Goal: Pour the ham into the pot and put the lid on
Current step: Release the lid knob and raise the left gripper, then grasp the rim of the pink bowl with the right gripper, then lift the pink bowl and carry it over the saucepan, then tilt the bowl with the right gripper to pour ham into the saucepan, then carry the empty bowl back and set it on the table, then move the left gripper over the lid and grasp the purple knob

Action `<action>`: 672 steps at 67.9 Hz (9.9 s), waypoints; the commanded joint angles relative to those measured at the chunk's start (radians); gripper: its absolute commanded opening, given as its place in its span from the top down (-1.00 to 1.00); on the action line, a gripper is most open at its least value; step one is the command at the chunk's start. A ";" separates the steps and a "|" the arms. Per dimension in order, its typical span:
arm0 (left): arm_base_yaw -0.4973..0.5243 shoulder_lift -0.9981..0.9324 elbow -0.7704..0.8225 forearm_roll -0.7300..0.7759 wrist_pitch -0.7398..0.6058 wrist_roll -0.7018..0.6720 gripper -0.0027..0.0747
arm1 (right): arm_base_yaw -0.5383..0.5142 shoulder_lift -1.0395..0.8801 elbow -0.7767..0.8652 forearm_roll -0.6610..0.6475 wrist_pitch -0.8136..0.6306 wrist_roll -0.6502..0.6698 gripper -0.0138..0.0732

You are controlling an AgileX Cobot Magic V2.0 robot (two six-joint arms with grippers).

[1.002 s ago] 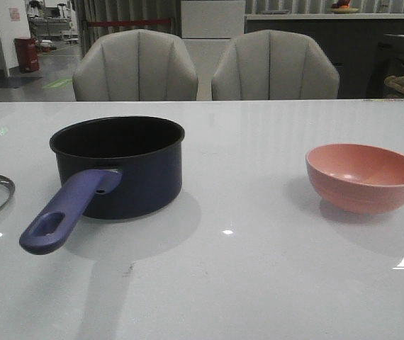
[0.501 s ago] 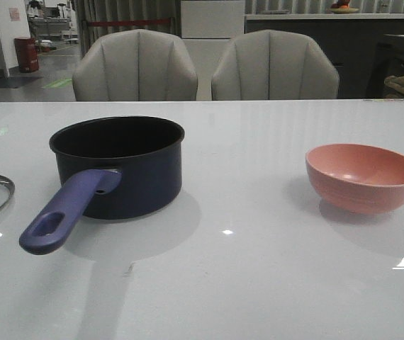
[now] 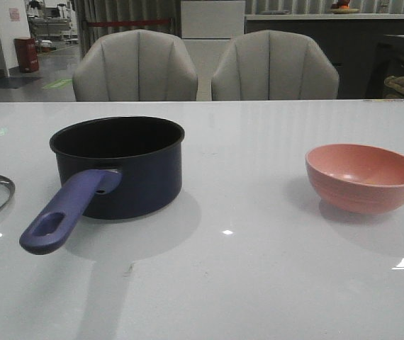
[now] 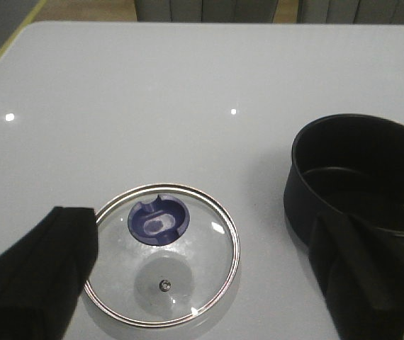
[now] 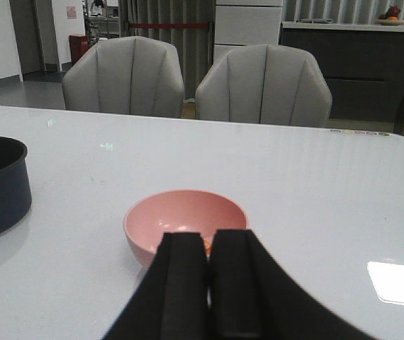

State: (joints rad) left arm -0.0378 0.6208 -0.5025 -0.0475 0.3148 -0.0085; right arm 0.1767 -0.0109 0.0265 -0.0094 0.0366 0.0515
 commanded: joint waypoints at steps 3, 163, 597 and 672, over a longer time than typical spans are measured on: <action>-0.012 -0.175 0.024 -0.023 -0.037 0.000 -0.71 | -0.007 -0.019 -0.005 -0.008 -0.088 -0.001 0.31; -0.174 -0.599 0.198 -0.030 -0.015 0.000 -0.71 | -0.129 1.526 -1.074 0.098 0.465 -0.024 -0.56; -0.174 -0.599 0.198 -0.030 -0.015 0.000 -0.71 | -0.082 1.727 -1.405 0.078 0.648 -0.148 -0.38; -0.174 -0.599 0.198 -0.030 -0.020 0.000 -0.71 | 0.027 0.548 -0.541 0.133 0.128 -0.160 -0.38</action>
State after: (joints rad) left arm -0.2036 0.0110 -0.2751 -0.0755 0.3778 -0.0085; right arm 0.2049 0.6448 -0.5617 0.1200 0.2769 -0.0949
